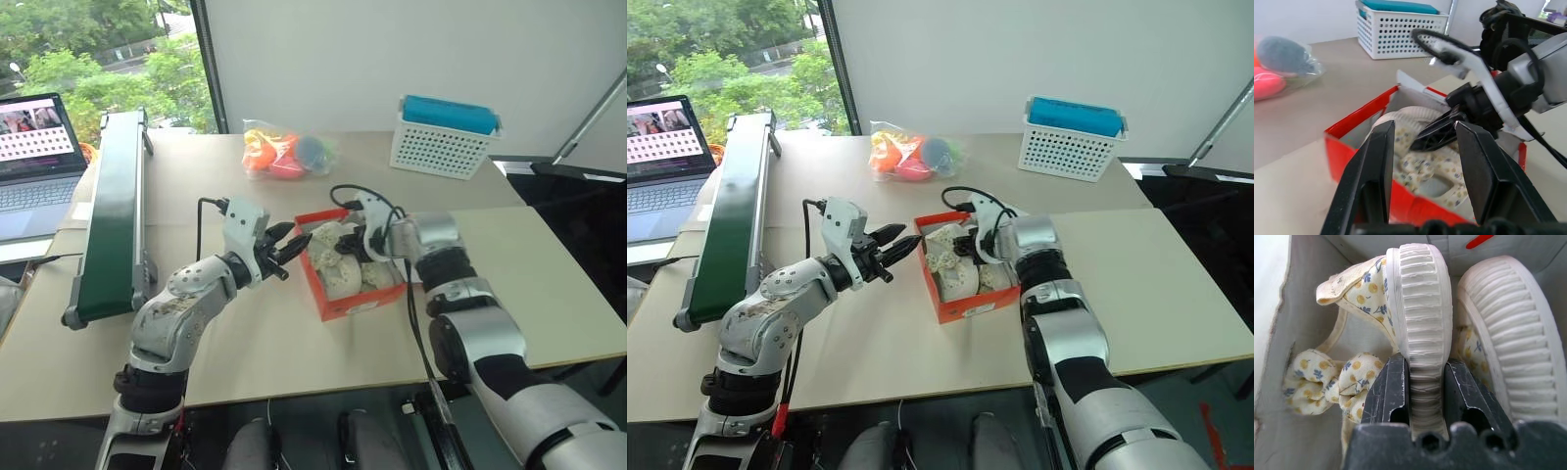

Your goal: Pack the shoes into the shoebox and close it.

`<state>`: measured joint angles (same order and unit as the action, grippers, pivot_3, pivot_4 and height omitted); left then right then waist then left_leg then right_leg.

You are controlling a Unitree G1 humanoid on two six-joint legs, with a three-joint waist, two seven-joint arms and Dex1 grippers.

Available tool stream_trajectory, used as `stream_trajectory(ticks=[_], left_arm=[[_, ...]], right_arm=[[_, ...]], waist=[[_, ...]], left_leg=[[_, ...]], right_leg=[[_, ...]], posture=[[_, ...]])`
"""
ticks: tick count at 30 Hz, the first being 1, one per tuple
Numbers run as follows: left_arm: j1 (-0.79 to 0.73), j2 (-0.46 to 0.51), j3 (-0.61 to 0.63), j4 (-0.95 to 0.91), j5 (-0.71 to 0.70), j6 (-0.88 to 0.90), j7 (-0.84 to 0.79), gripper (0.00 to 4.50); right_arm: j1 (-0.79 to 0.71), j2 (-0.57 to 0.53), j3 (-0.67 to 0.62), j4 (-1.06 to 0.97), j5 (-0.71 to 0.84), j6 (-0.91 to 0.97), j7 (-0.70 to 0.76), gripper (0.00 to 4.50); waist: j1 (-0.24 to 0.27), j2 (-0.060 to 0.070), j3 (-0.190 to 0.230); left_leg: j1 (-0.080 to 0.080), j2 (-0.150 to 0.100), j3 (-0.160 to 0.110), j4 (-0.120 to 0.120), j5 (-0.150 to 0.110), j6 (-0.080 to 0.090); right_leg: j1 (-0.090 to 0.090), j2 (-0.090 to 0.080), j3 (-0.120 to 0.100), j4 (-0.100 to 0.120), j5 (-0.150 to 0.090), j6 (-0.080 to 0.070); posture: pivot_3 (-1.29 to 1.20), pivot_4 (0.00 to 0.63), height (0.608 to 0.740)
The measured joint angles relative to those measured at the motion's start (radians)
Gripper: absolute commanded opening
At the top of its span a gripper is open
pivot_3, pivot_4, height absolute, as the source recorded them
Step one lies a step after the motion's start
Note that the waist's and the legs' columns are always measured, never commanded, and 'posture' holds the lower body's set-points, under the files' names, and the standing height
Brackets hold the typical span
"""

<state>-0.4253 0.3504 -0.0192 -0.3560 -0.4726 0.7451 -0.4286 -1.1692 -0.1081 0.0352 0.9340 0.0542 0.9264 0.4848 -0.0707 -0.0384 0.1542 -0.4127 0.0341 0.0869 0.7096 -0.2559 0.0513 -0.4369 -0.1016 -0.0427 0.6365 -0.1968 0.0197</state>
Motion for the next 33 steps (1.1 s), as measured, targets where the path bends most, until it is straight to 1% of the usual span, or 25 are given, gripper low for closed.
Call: stream_trajectory(ticks=[3, 5, 6, 8, 9, 11, 12, 15, 17, 19, 20, 22, 25, 31, 33], left_arm=[[-0.001, -0.001, -0.002, 0.0, 0.0, 0.0, -0.001, 2.1], [-0.001, -0.002, -0.004, 0.0, 0.0, 0.0, -0.001, 2.16], [-0.001, -0.002, -0.005, 0.0, 0.0, 0.0, -0.001, 2.16], [0.0, -0.002, -0.006, 0.0, 0.0, 0.0, -0.002, 2.16], [0.0, -0.002, -0.006, 0.0, 0.0, 0.0, -0.002, 2.16], [0.0, -0.002, -0.006, 0.0, 0.0, 0.0, -0.002, 2.16], [0.0, -0.001, -0.006, 0.0, 0.0, 0.0, -0.002, 2.16], [0.0, -0.001, -0.006, 0.0, 0.0, 0.0, -0.005, 2.16], [0.0, -0.001, -0.007, 0.0, 0.0, 0.0, -0.008, 2.16], [0.0, 0.0, -0.007, 0.001, 0.0, 0.0, -0.013, 2.16], [0.0, 0.0, -0.009, 0.002, 0.0, 0.0, -0.015, 2.16], [-0.001, 0.0, -0.014, 0.004, 0.0, 0.0, -0.018, 2.16], [-0.002, 0.001, -0.022, 0.009, 0.0, 0.0, -0.025, 2.16], [-0.002, 0.005, -0.03, 0.018, 0.002, -0.001, -0.044, 2.16], [-0.002, 0.009, -0.038, 0.019, 0.003, -0.003, -0.054, 2.16]], right_arm=[[-0.031, 0.015, 0.031, 0.081, -0.036, -0.066, 0.02, 0.7], [-0.043, 0.02, 0.034, 0.125, -0.049, -0.104, 0.033, 1.55], [-0.045, 0.022, 0.03, 0.147, -0.049, -0.123, 0.034, 1.77], [-0.033, 0.042, 0.012, 0.197, -0.044, -0.15, 0.031, 2.5], [-0.033, 0.048, 0.002, 0.201, -0.042, -0.16, 0.029, 2.76], [-0.044, 0.045, -0.018, 0.222, -0.036, -0.167, 0.027, 3.59], [-0.047, 0.042, -0.024, 0.221, -0.034, -0.169, 0.027, 3.8], [-0.063, 0.032, -0.047, 0.21, -0.021, -0.132, 0.032, 3.8], [-0.06, 0.02, -0.045, 0.15, -0.016, -0.075, 0.034, 3.8], [-0.044, -0.001, -0.047, 0.045, -0.006, -0.001, 0.028, 3.8], [-0.022, -0.011, -0.051, -0.027, 0.004, 0.044, 0.02, 3.8], [0.02, -0.031, -0.056, -0.178, 0.015, 0.135, 0.004, 3.8], [0.082, -0.063, -0.067, -0.416, 0.041, 0.264, -0.021, 3.8], [0.148, -0.074, -0.17, -0.743, 0.1, 0.48, -0.082, 3.8], [0.164, -0.076, -0.211, -0.835, 0.124, 0.524, -0.094, 3.29]], waist=[[0.0, 0.0, 0.0], [0.001, 0.0, 0.0], [0.001, 0.0, 0.0], [0.003, 0.0, 0.0], [0.003, 0.001, 0.0], [0.004, 0.001, 0.0], [0.005, 0.001, 0.001], [0.007, 0.003, 0.002], [0.011, 0.006, 0.005], [0.021, 0.007, 0.006], [0.027, 0.008, 0.007], [0.033, 0.011, 0.01], [0.044, 0.012, 0.011], [0.053, 0.012, 0.012], [0.054, 0.012, 0.012]], left_leg=[[0.003, 0.0, 0.0, 0.0, -0.001, -0.001], [0.004, 0.001, 0.0, 0.0, -0.001, -0.002], [0.004, 0.002, 0.0, -0.001, -0.001, -0.003], [0.003, 0.002, 0.0, -0.001, -0.001, -0.003], [0.002, 0.002, 0.0, -0.001, -0.001, -0.004], [0.002, 0.002, 0.0, -0.001, -0.001, -0.004], [0.002, 0.002, 0.0, -0.001, -0.001, -0.004], [-0.001, 0.002, 0.0, -0.001, -0.001, -0.004], [-0.005, 0.001, 0.0, -0.001, 0.0, -0.004], [-0.015, 0.0, 0.001, 0.0, 0.001, -0.005], [-0.017, 0.0, 0.001, 0.0, 0.002, -0.006], [-0.019, 0.0, 0.001, 0.001, 0.002, -0.006], [-0.02, -0.001, 0.001, 0.002, 0.001, -0.004], [-0.02, -0.001, 0.001, 0.002, 0.002, -0.003], [-0.02, -0.001, 0.001, 0.002, 0.002, -0.003]], right_leg=[[0.0, 0.001, 0.001, 0.004, -0.002, -0.002], [0.0, 0.002, 0.002, 0.005, -0.002, -0.003], [0.0, 0.002, 0.002, 0.005, -0.002, -0.003], [-0.001, 0.002, 0.002, 0.005, -0.002, -0.003], [-0.002, 0.002, 0.002, 0.006, -0.002, -0.003], [-0.002, 0.002, 0.002, 0.006, -0.002, -0.003], [-0.002, 0.002, 0.002, 0.006, -0.002, -0.003], [-0.005, 0.002, 0.002, 0.006, -0.002, -0.003], [-0.009, 0.001, 0.002, 0.006, -0.002, -0.003], [-0.02, 0.0, 0.003, 0.01, -0.002, -0.003], [-0.022, 0.001, 0.003, 0.01, -0.002, -0.003], [-0.023, 0.0, 0.002, 0.01, -0.002, -0.003], [-0.023, -0.001, 0.001, 0.009, -0.002, -0.003], [-0.022, 0.0, 0.001, 0.009, -0.002, -0.002], [-0.022, 0.0, 0.001, 0.009, -0.002, -0.002]], posture=[[0.0, 0.15, 0.699], [0.0, 0.15, 0.699], [0.0, 0.15, 0.699], [0.0, 0.15, 0.699], [0.0, 0.15, 0.699], [0.0, 0.15, 0.699], [0.0, 0.15, 0.699], [0.0, 0.15, 0.699], [0.0, 0.15, 0.699], [0.0, 0.15, 0.699], [0.0, 0.15, 0.699], [0.0, 0.15, 0.699], [0.0, 0.15, 0.699], [0.0, 0.15, 0.699], [0.0, 0.15, 0.699]])
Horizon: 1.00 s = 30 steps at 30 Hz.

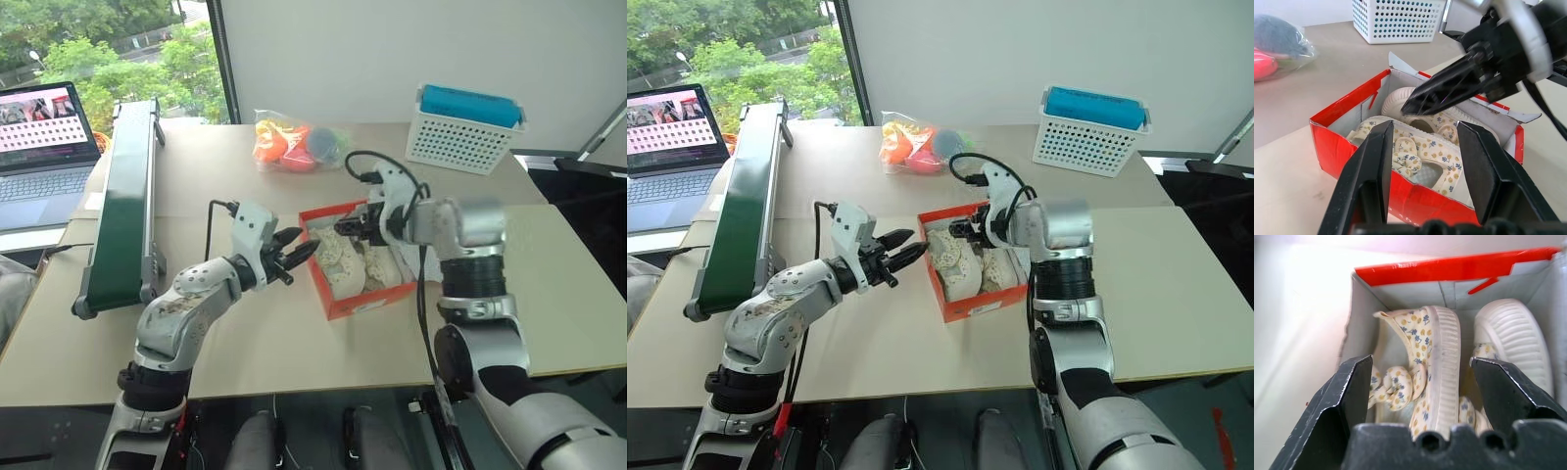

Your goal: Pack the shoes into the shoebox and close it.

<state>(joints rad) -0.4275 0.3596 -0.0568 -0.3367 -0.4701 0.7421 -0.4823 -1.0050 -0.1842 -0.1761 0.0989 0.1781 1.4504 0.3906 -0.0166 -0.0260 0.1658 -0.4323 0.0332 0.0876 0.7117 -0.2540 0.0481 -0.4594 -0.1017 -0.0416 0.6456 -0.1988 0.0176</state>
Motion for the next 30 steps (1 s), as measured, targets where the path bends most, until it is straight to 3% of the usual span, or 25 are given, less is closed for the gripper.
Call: stream_trajectory(ticks=[1, 4, 10, 15, 20, 24, 30], left_arm=[[0.0, 0.001, -0.004, 0.001, 0.0, -0.001, -0.007, 2.16], [0.013, 0.047, -0.013, 0.003, -0.002, -0.004, -0.068, 2.16], [0.046, 0.109, -0.012, 0.042, -0.009, -0.029, -0.196, 2.16], [0.026, 0.14, -0.012, 0.118, 0.0, -0.069, -0.259, 2.16], [-0.003, 0.136, -0.035, 0.147, 0.016, -0.092, -0.284, 2.16], [-0.006, 0.125, -0.062, 0.158, 0.035, -0.104, -0.296, 2.16], [-0.015, 0.123, -0.071, 0.165, 0.042, -0.112, -0.302, 2.16]], right_arm=[[0.015, -0.011, -0.012, -0.058, 0.012, 0.026, 0.001, 3.15], [0.119, -0.092, -0.064, -0.279, 0.067, 0.1, 0.02, 2.07], [0.268, -0.22, -0.229, -0.508, 0.19, 0.156, 0.087, 0.05], [0.56, -0.518, -0.277, -0.625, 0.28, 0.156, 0.15, 0.05], [0.768, -0.663, -0.24, -0.644, 0.29, 0.156, 0.165, 0.05], [0.806, -0.626, -0.154, -0.61, 0.274, 0.155, 0.123, 0.05], [0.651, -0.447, -0.167, -0.345, 0.191, 0.132, -0.014, 0.05]], waist=[[0.001, 0.0, 0.0], [0.008, 0.0, 0.0], [0.005, 0.0, 0.001], [0.017, -0.001, 0.001], [0.015, -0.002, 0.002], [0.006, -0.002, 0.002], [0.008, -0.003, 0.002]], left_leg=[[0.0, 0.0, 0.0, 0.0, 0.0, 0.0], [-0.001, -0.001, 0.0, 0.0, 0.0, 0.001], [-0.001, -0.001, 0.0, 0.0, -0.001, 0.001], [0.0, -0.001, 0.0, 0.0, -0.001, 0.002], [0.002, -0.001, 0.001, 0.0, -0.001, 0.003], [0.003, 0.0, 0.001, 0.001, -0.001, 0.003], [0.001, -0.001, 0.001, 0.001, -0.001, 0.003]], right_leg=[[0.0, 0.0, 0.0, 0.0, 0.0, 0.0], [0.001, -0.001, -0.001, -0.002, -0.001, 0.001], [0.001, -0.001, -0.001, -0.002, -0.001, 0.002], [0.003, -0.001, 0.0, -0.006, -0.002, 0.002], [0.003, -0.001, 0.002, -0.005, -0.005, 0.008], [0.003, 0.0, 0.002, -0.005, -0.005, 0.008], [0.003, 0.001, 0.003, -0.005, -0.003, 0.005]], posture=[[0.0, 0.15, 0.699], [0.0, 0.15, 0.699], [0.0, 0.15, 0.699], [0.0, 0.15, 0.699], [0.0, 0.15, 0.699], [0.0, 0.15, 0.699], [0.0, 0.15, 0.699]])
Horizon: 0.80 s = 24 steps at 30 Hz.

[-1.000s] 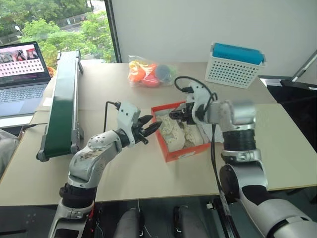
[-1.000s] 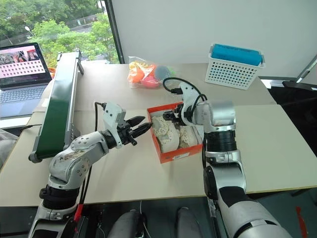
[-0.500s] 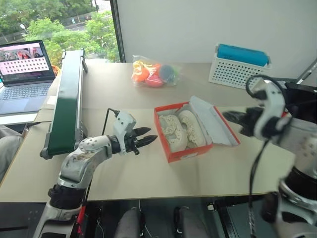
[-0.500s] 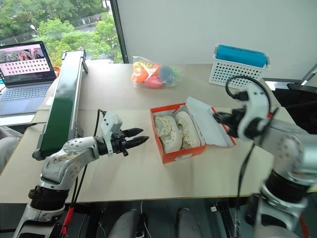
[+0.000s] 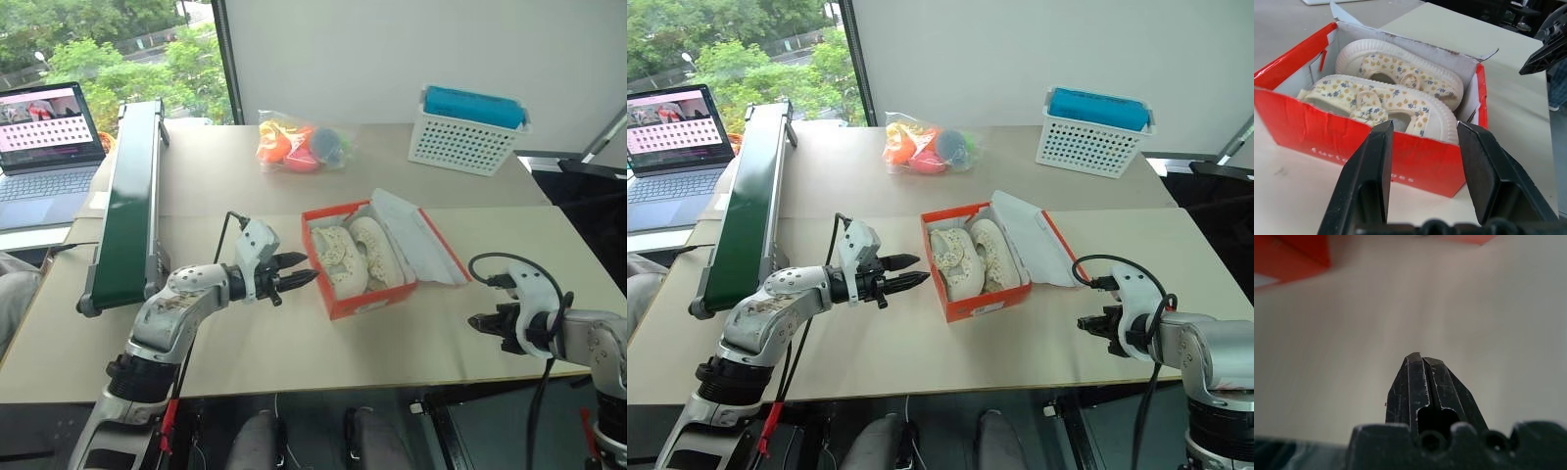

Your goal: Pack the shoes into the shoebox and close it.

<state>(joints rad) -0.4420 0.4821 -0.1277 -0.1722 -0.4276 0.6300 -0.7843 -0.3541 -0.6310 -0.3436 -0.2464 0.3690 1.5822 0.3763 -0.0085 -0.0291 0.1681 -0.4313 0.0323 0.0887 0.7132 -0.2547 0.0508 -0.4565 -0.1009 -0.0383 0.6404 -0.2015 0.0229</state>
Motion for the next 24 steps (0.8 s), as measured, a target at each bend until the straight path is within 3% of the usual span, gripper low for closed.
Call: stream_trajectory(ticks=[5, 11, 18, 24], left_arm=[[-0.002, -0.005, 0.002, 0.003, 0.012, -0.015, 0.008, 2.16], [-0.002, -0.04, 0.006, -0.012, 0.033, -0.035, 0.046, 2.16], [-0.003, -0.04, 0.006, -0.012, 0.052, -0.06, 0.054, 2.16], [-0.006, -0.04, 0.007, -0.012, 0.07, -0.061, 0.055, 2.16]], right_arm=[[-0.102, 0.081, -0.071, 0.21, -0.056, -0.035, -0.087, 0.05], [-0.255, 0.16, -0.256, 0.48, -0.081, -0.075, -0.168, 0.05], [-0.352, 0.208, -0.407, 0.681, -0.079, -0.123, -0.24, 0.05], [-0.431, 0.267, -0.569, 0.834, -0.043, -0.283, -0.363, 0.05]], waist=[[0.009, 0.0, 0.0], [0.011, 0.0, 0.0], [0.004, 0.0, 0.0], [-0.016, -0.002, -0.001]], left_leg=[[-0.001, 0.0, 0.0, 0.0, 0.0, 0.0], [0.0, 0.0, 0.0, 0.0, 0.0, 0.0], [0.0, 0.0, 0.0, 0.0, 0.0, 0.0], [0.004, 0.001, 0.0, 0.0, 0.001, 0.0]], right_leg=[[0.0, 0.0, -0.001, 0.0, 0.001, -0.002], [0.0, 0.0, -0.001, 0.001, 0.002, -0.002], [0.001, 0.0, 0.0, 0.001, 0.002, -0.002], [0.004, 0.002, 0.0, 0.0, 0.003, -0.002]], posture=[[0.0, 0.15, 0.699], [0.0, 0.15, 0.699], [0.0, 0.15, 0.699], [0.0, 0.15, 0.699]])
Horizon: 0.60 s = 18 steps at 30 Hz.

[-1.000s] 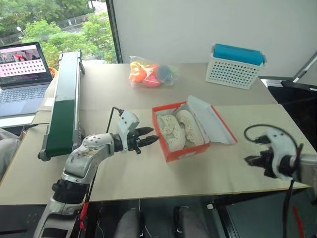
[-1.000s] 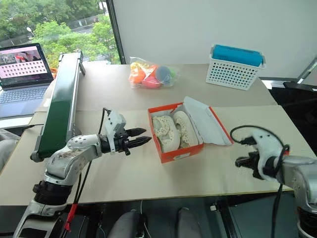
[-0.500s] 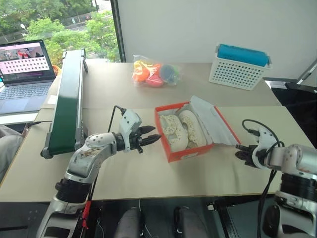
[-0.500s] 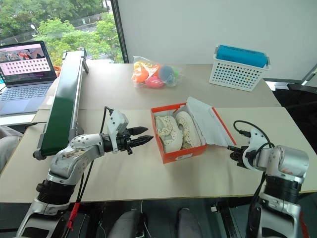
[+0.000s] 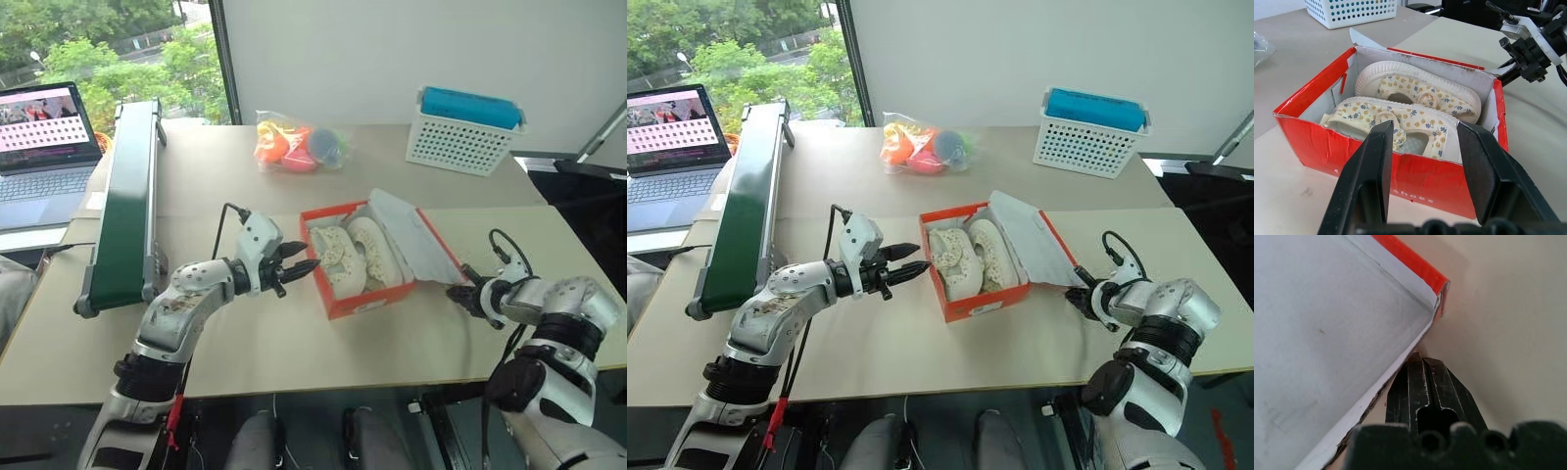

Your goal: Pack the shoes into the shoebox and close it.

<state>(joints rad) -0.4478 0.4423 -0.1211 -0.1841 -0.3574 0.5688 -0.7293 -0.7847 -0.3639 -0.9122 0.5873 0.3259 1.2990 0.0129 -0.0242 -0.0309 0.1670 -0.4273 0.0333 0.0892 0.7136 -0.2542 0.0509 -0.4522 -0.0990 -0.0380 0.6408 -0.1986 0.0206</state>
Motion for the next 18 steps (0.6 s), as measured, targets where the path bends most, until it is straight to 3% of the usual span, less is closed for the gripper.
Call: stream_trajectory(ticks=[5, 11, 18], left_arm=[[0.0, 0.001, 0.0, 0.0, 0.002, -0.001, 0.0, 2.16], [-0.006, 0.007, 0.0, 0.0, 0.003, -0.001, -0.004, 2.16], [-0.008, 0.021, 0.0, 0.0, 0.004, -0.001, -0.009, 2.16]], right_arm=[[-0.029, 0.037, -0.093, 0.102, 0.079, -0.181, -0.079, 0.05], [-0.034, 0.119, -0.146, 0.14, 0.201, -0.441, -0.078, 0.05], [-0.008, 0.215, -0.053, -0.131, 0.379, -0.503, 0.09, 0.05]], waist=[[-0.013, 0.0, 0.0], [-0.019, 0.001, 0.001], [-0.014, 0.005, 0.003]], left_leg=[[0.006, 0.001, -0.001, -0.001, 0.0, 0.0], [0.003, 0.001, 0.0, -0.002, 0.0, 0.0], [-0.003, 0.0, 0.001, -0.002, 0.0, 0.0]], right_leg=[[0.007, 0.001, 0.0, -0.001, -0.002, 0.004], [0.002, 0.0, 0.001, 0.0, 0.0, 0.0], [-0.004, -0.001, 0.001, 0.003, 0.0, 0.0]], posture=[[0.0, 0.15, 0.699], [0.0, 0.15, 0.699], [0.0, 0.15, 0.699]])
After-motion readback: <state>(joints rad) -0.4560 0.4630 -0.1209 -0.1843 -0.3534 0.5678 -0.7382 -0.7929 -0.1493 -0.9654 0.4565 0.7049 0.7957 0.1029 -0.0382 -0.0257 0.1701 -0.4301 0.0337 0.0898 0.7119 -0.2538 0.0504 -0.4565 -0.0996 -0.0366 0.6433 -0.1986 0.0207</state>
